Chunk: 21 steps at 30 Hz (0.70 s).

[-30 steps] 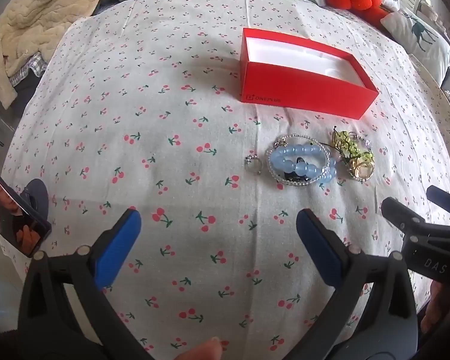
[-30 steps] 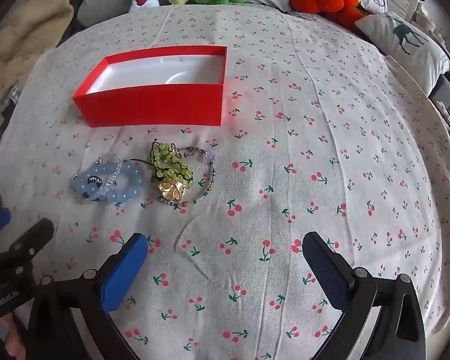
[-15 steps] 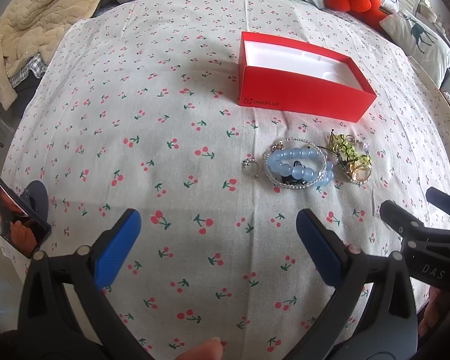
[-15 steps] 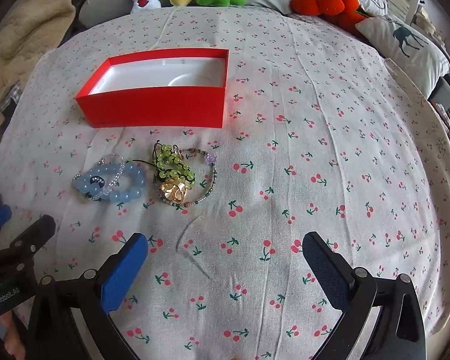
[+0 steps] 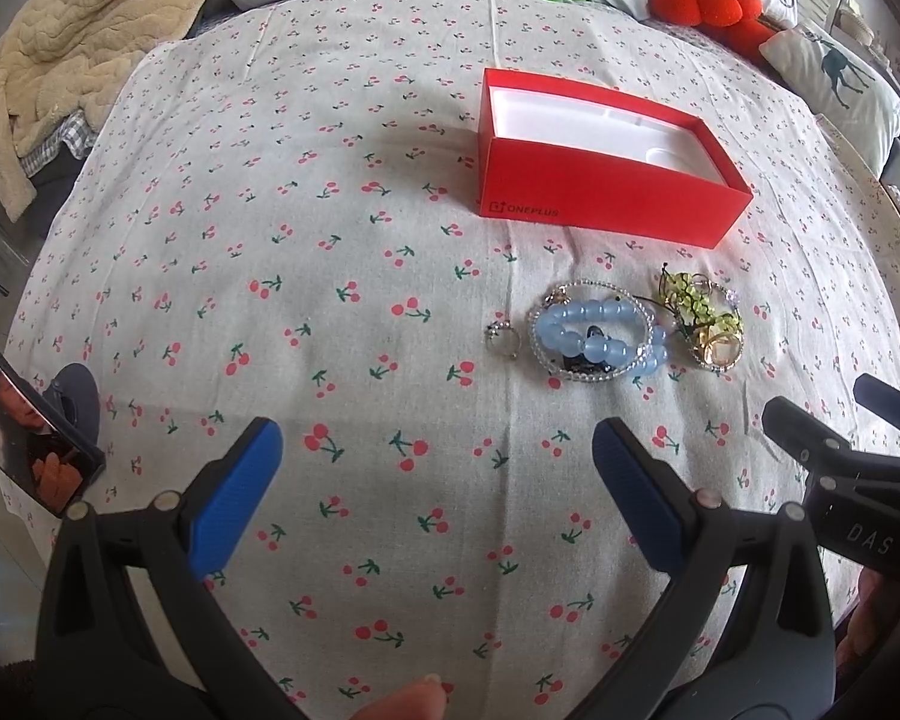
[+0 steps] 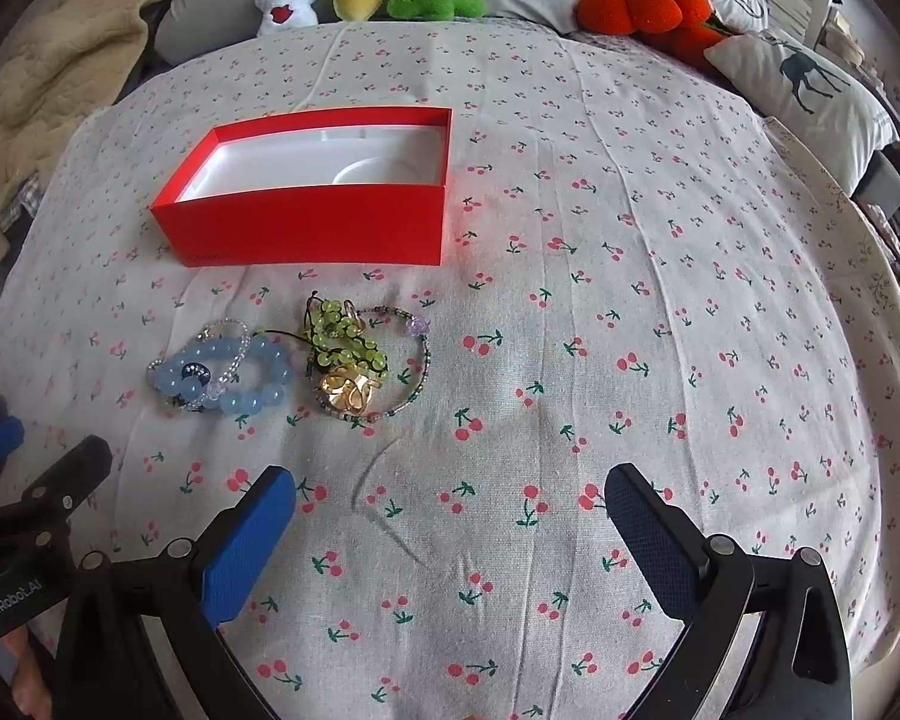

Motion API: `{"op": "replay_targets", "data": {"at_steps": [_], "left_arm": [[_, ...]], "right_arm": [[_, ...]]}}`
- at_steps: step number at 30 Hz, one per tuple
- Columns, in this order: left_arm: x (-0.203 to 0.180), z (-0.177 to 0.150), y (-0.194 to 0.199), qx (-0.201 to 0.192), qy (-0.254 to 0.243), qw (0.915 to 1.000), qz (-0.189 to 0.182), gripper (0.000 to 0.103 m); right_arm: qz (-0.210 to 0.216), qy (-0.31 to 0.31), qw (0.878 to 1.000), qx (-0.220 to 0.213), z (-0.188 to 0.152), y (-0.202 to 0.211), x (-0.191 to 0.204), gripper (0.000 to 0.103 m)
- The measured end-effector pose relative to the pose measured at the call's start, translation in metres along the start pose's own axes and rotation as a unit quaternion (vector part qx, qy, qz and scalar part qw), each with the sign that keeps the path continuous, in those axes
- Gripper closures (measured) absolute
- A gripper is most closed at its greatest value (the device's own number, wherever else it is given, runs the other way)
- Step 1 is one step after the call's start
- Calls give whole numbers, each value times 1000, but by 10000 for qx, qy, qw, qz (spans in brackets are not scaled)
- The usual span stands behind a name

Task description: Organize jewelry

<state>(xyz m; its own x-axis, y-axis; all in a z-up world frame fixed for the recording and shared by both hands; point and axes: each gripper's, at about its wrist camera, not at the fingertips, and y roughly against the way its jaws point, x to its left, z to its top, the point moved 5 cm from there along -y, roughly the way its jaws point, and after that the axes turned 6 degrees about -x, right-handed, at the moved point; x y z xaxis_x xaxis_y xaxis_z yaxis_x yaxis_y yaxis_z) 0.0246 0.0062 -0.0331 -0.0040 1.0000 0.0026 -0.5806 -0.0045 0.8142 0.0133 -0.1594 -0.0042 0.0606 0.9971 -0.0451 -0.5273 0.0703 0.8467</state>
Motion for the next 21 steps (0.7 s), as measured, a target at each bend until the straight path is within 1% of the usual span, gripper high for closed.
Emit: {"op": "replay_targets", "data": {"at_steps": [21], "left_arm": [[-2, 1, 3, -70, -24, 10000, -28, 0]], "right_arm": [[-41, -49, 10000, -56, 2, 2, -1, 0]]}}
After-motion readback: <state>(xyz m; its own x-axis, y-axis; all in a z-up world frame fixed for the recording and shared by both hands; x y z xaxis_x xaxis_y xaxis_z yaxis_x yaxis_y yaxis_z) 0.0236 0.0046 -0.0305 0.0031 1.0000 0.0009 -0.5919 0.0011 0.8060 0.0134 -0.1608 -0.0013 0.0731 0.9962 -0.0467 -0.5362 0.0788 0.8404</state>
